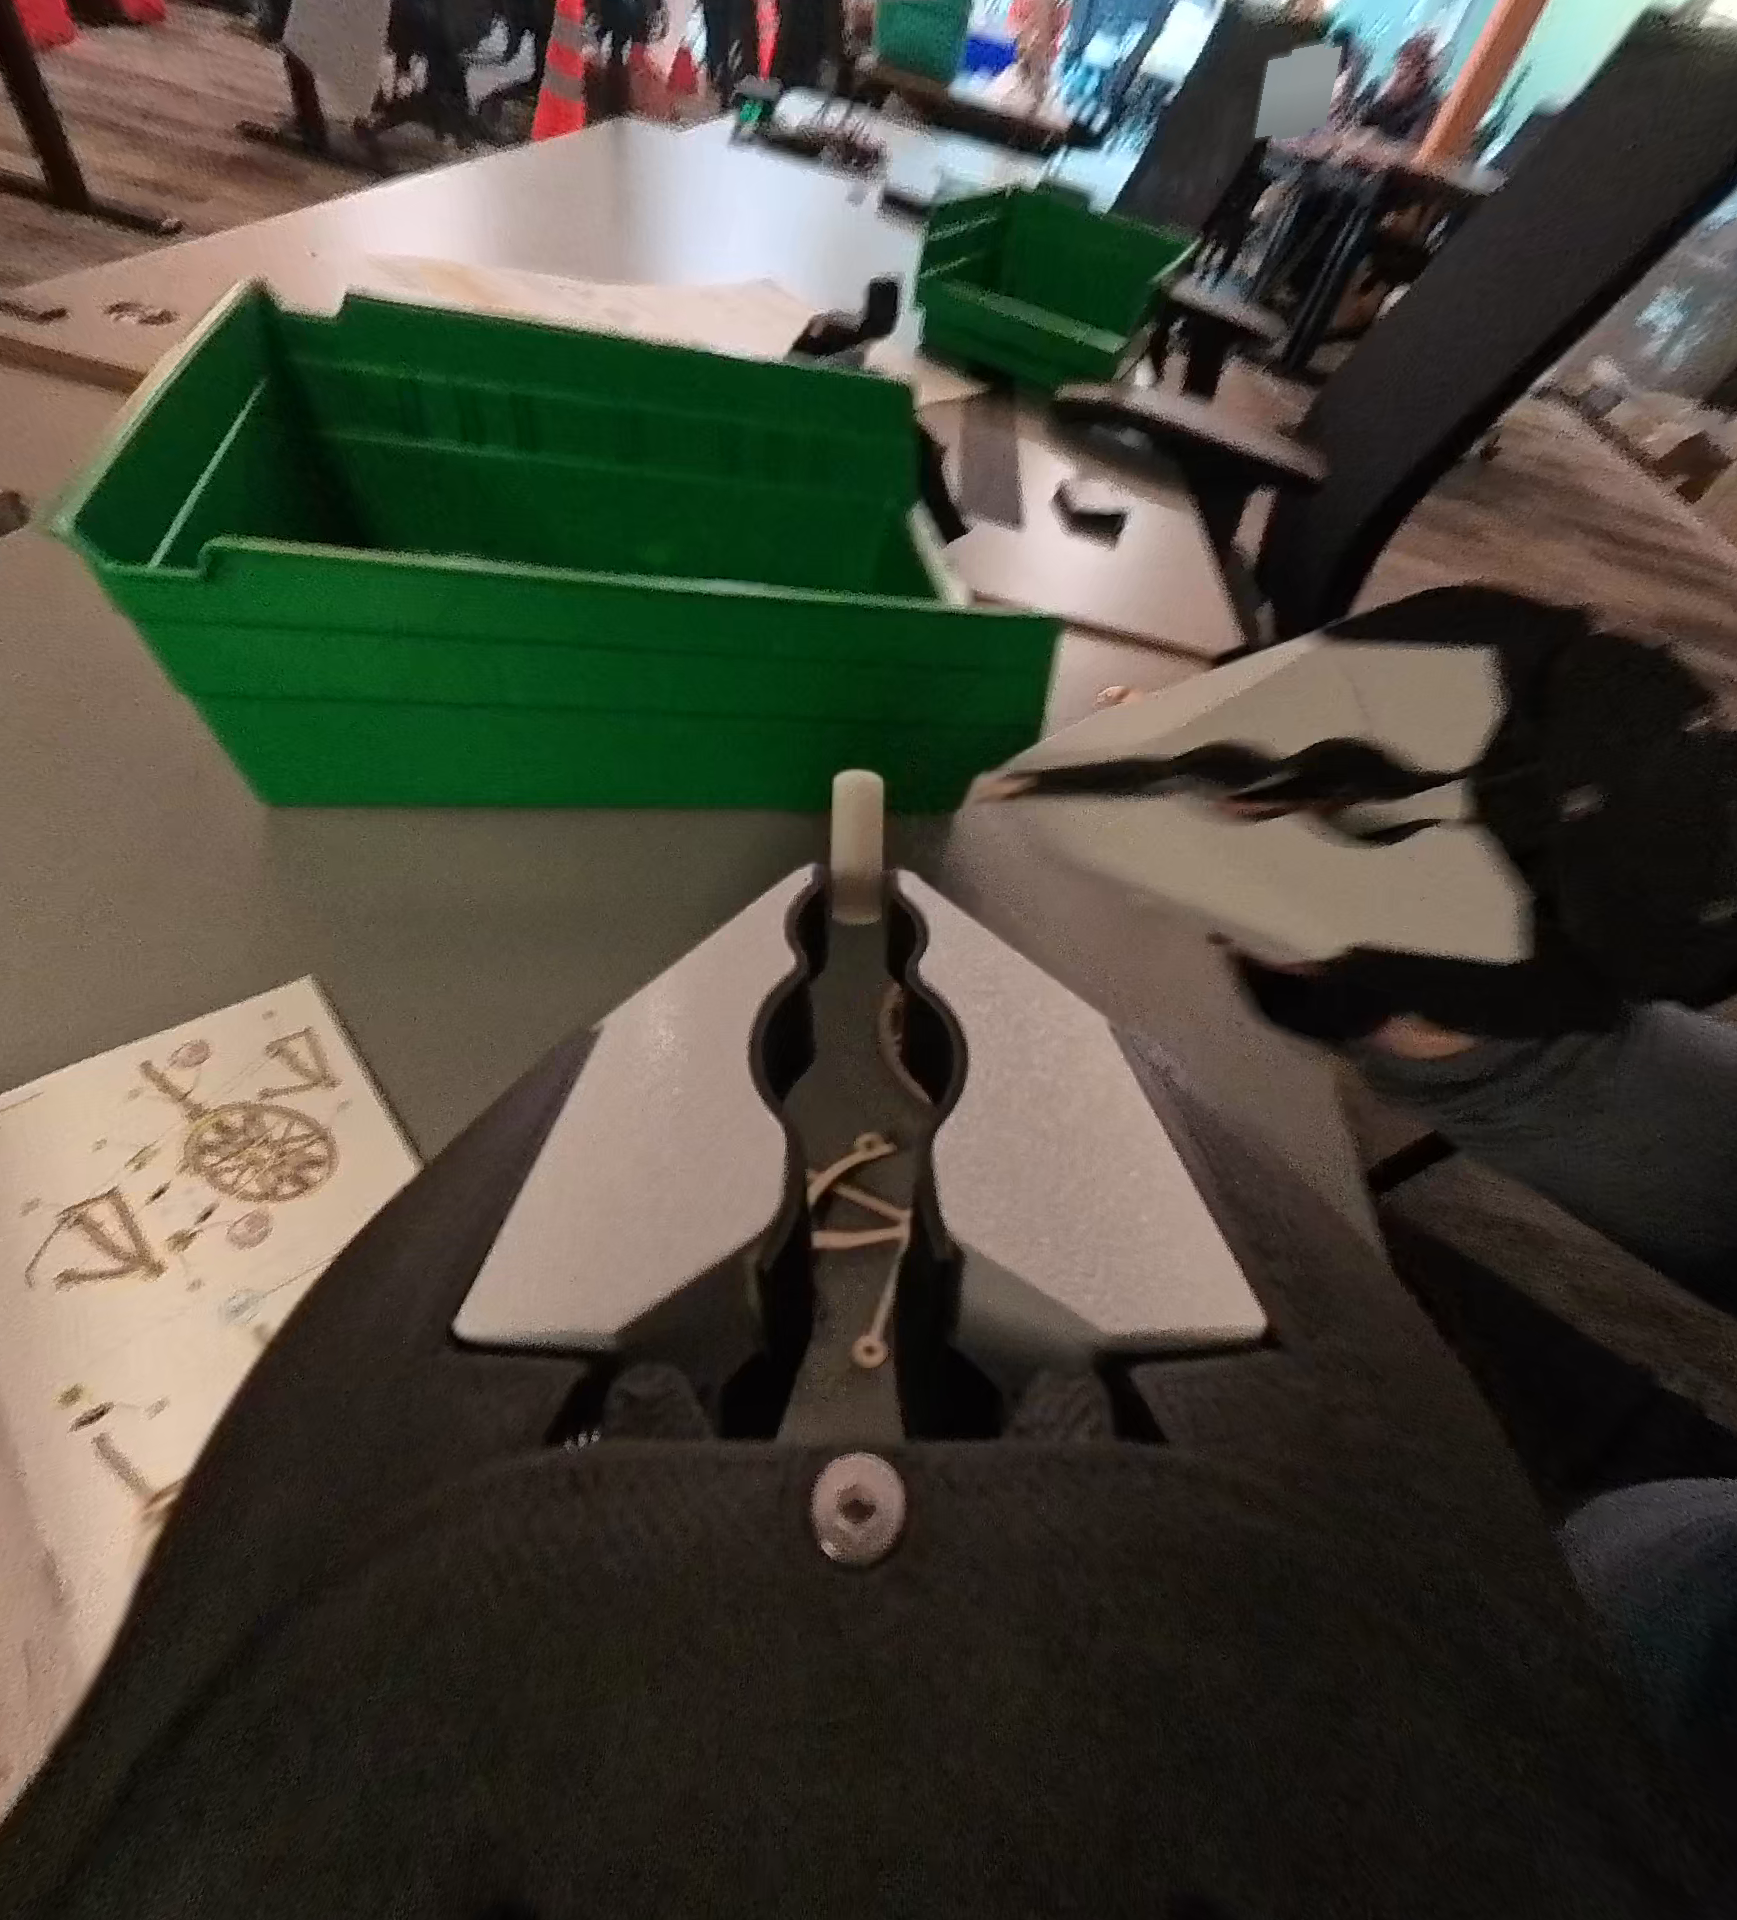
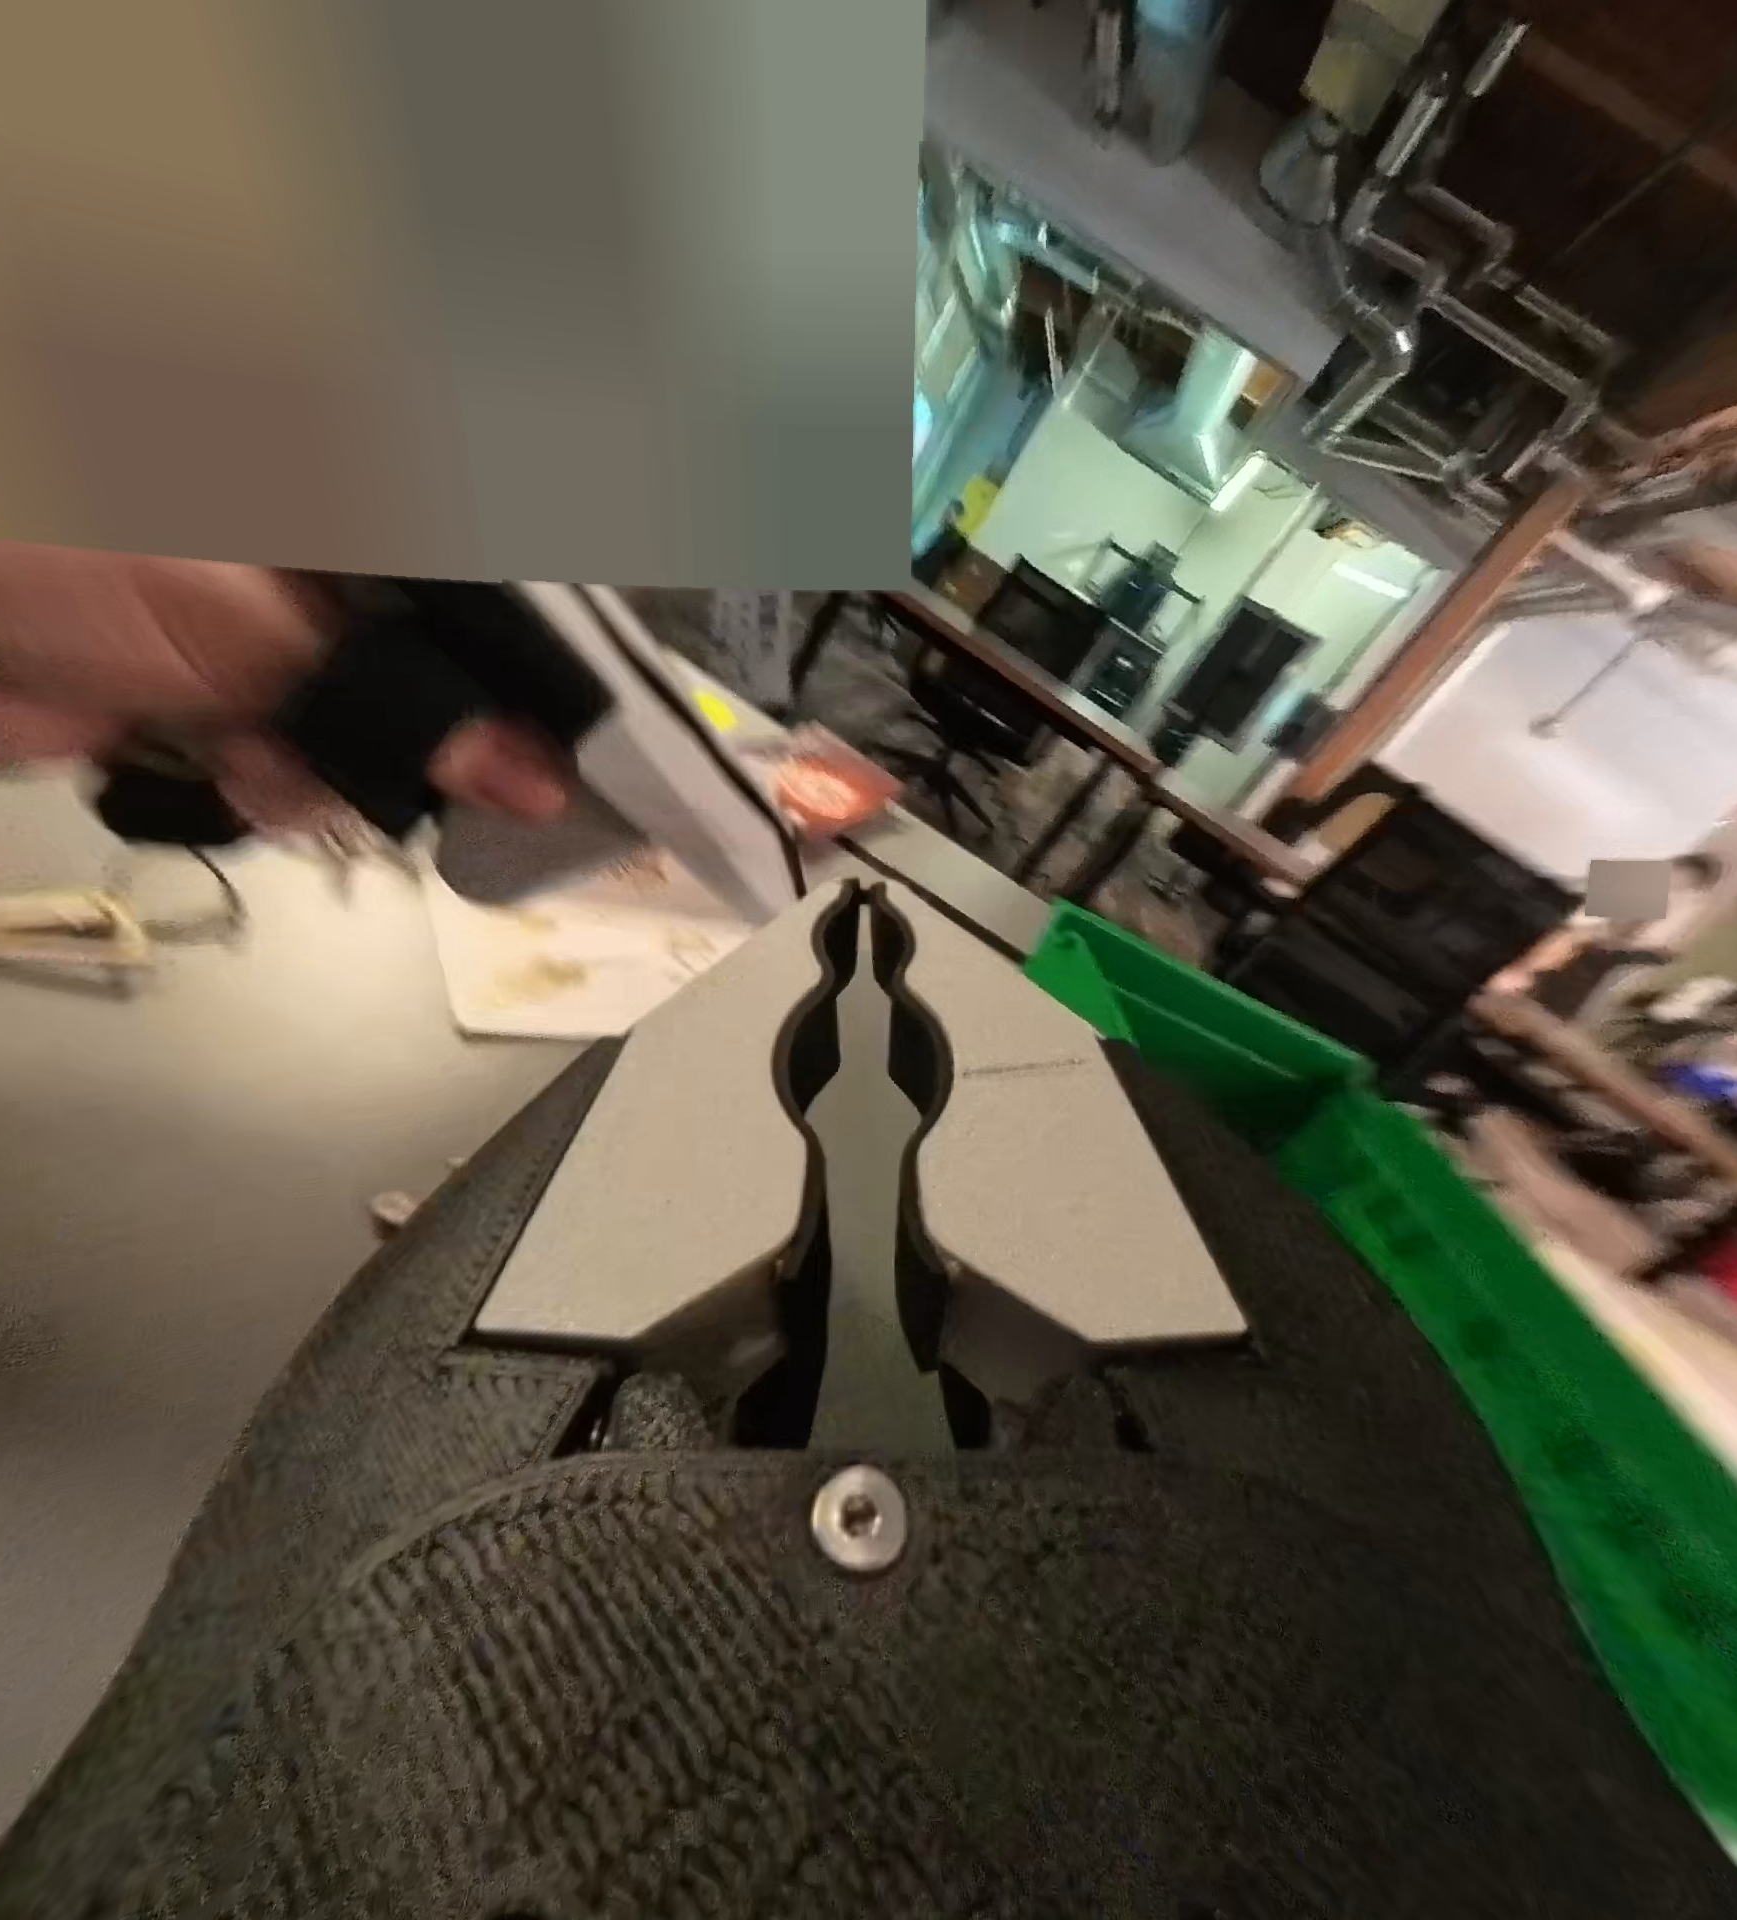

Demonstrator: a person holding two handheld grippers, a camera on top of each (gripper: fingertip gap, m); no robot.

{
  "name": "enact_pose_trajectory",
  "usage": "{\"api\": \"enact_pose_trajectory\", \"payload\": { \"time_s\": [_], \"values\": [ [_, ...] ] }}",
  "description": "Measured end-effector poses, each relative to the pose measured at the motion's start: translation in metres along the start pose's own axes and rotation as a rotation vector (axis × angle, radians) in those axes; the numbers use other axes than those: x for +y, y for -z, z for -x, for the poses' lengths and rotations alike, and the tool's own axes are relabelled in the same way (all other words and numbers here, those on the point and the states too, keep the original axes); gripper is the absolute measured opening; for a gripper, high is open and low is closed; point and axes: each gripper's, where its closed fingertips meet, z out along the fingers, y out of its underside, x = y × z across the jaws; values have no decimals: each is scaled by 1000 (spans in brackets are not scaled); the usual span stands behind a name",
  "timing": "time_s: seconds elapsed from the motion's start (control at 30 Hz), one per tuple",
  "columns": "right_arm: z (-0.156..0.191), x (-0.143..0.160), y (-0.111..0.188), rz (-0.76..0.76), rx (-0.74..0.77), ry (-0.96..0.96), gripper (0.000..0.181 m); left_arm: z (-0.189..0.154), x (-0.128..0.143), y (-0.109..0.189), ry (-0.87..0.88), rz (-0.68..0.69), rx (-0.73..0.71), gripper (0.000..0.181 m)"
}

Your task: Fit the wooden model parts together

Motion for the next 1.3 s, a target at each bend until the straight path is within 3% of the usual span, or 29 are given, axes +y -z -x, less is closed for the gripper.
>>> {"api": "enact_pose_trajectory", "payload": {
  "time_s": [0.1,0.17,0.3,0.5,0.6,0.7,0.83,0.9,1.07,1.2,1.3],
  "values": [
    [4,-25,15,-220,-139,-305,0,32,29,-18,2,184,-83,9],
    [2,-29,21,-269,-166,-395,0,45,46,-32,3,297,-94,9],
    [6,-21,24,-227,-206,-430,0,63,71,-50,-74,475,-137,9],
    [21,7,25,-64,-291,-429,0,68,92,-57,-69,543,-138,29],
    [35,20,29,28,-358,-391,0,64,74,-40,-28,418,-141,32],
    [53,32,34,119,-458,-354,0,45,49,-3,38,220,-67,36],
    [80,38,36,139,-630,-340,0,18,59,34,28,153,54,38],
    [82,39,32,135,-645,-358,0,4,67,43,27,134,104,38],
    [78,39,19,91,-557,-314,0,-22,66,53,-48,-12,135,40],
    [61,32,13,-21,-369,-201,0,-33,43,67,-165,-292,131,41],
    [39,26,15,-104,-187,-153,0,-28,41,69,-271,-323,83,40]
  ]
}}
